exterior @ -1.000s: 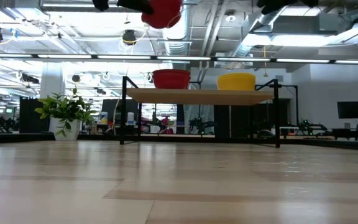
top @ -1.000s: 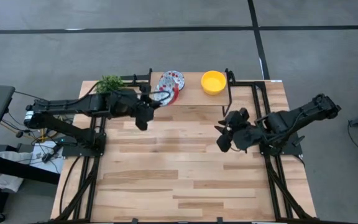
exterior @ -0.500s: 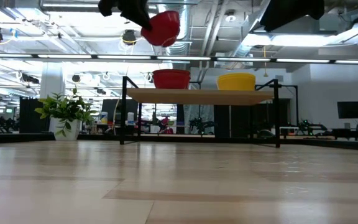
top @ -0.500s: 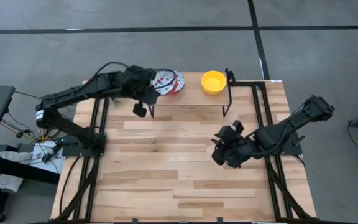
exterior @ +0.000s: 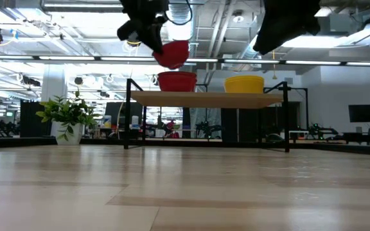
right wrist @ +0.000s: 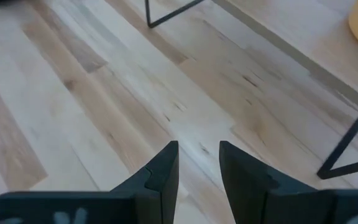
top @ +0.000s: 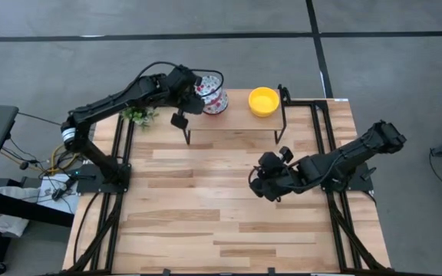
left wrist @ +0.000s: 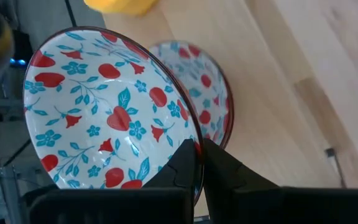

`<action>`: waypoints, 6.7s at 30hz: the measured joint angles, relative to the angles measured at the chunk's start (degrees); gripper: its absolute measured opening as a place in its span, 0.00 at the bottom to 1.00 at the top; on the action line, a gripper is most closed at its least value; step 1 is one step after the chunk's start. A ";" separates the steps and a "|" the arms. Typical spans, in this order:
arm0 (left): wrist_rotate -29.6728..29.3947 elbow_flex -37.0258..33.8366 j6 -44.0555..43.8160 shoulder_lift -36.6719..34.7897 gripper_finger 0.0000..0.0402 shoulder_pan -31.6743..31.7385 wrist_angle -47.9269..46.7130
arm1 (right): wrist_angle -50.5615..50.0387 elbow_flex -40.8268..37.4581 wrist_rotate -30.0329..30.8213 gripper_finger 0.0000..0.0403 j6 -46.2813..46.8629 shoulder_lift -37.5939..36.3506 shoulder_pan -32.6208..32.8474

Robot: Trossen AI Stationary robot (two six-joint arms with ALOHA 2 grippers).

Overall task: Pick & Place Mini bowls
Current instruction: Stack the patterned bowl on top of the patterned bowl on the shelf

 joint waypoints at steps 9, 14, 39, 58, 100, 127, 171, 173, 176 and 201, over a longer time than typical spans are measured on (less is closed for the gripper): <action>0.09 0.00 1.23 1.18 0.03 0.69 -0.02 | 2.02 0.07 -0.17 0.26 -0.35 0.75 -0.77; 0.20 0.00 1.41 1.18 0.03 0.43 -0.12 | 2.54 0.07 -0.37 0.26 -0.52 0.85 -0.79; 0.03 -3.13 3.39 1.32 0.06 -0.34 1.45 | 2.79 0.07 -0.34 0.27 -0.06 0.84 -1.10; -0.21 -3.15 5.52 4.15 0.05 -0.58 3.29 | 2.78 0.07 -0.34 0.27 -0.04 0.83 -1.10; -2.37 -3.15 5.23 4.48 0.09 -0.12 5.09 | 2.79 0.07 -0.80 0.27 1.02 0.83 -0.97; -4.54 -7.99 4.16 3.76 0.18 -0.44 7.68 | 2.81 0.07 -1.48 0.27 0.97 0.83 -0.97; -4.97 -8.00 4.36 3.20 0.18 -2.55 10.45 | 2.76 0.07 -2.11 0.27 -0.08 0.83 -0.97; -4.97 -8.00 4.36 3.19 0.18 -2.55 10.47 | 2.76 0.07 -2.11 0.27 -0.06 0.83 -0.97; -4.96 -8.00 4.32 3.19 0.15 -2.55 10.44 | 2.76 0.07 -2.11 0.27 -0.06 0.83 -0.99; -6.27 -7.99 4.16 3.14 0.25 -2.55 10.74 | 2.80 0.07 -3.14 0.27 -0.04 0.83 -0.99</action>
